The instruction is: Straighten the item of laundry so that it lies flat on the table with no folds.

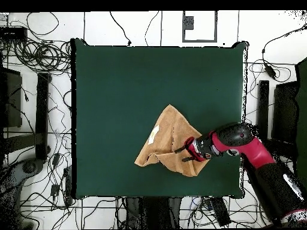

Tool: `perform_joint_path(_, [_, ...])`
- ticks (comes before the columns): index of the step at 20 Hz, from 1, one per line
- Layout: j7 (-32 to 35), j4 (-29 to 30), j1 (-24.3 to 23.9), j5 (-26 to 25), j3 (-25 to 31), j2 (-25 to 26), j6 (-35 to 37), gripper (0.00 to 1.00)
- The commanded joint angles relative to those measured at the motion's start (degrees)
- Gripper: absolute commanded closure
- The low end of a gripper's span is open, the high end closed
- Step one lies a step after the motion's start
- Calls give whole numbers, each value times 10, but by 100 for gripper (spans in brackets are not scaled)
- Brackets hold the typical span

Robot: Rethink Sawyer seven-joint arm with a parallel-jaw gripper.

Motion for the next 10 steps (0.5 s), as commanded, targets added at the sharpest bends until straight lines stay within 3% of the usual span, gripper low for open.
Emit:
perform_joint_path(1, [-26, -39, 42, 45, 45, 1, 47, 0])
perform_joint_path(6, [-37, -32, 41, 47, 45, -1, 42, 0])
perform_joint_path(10, [-89, -42, 42, -9, 50, 2, -64, 0])
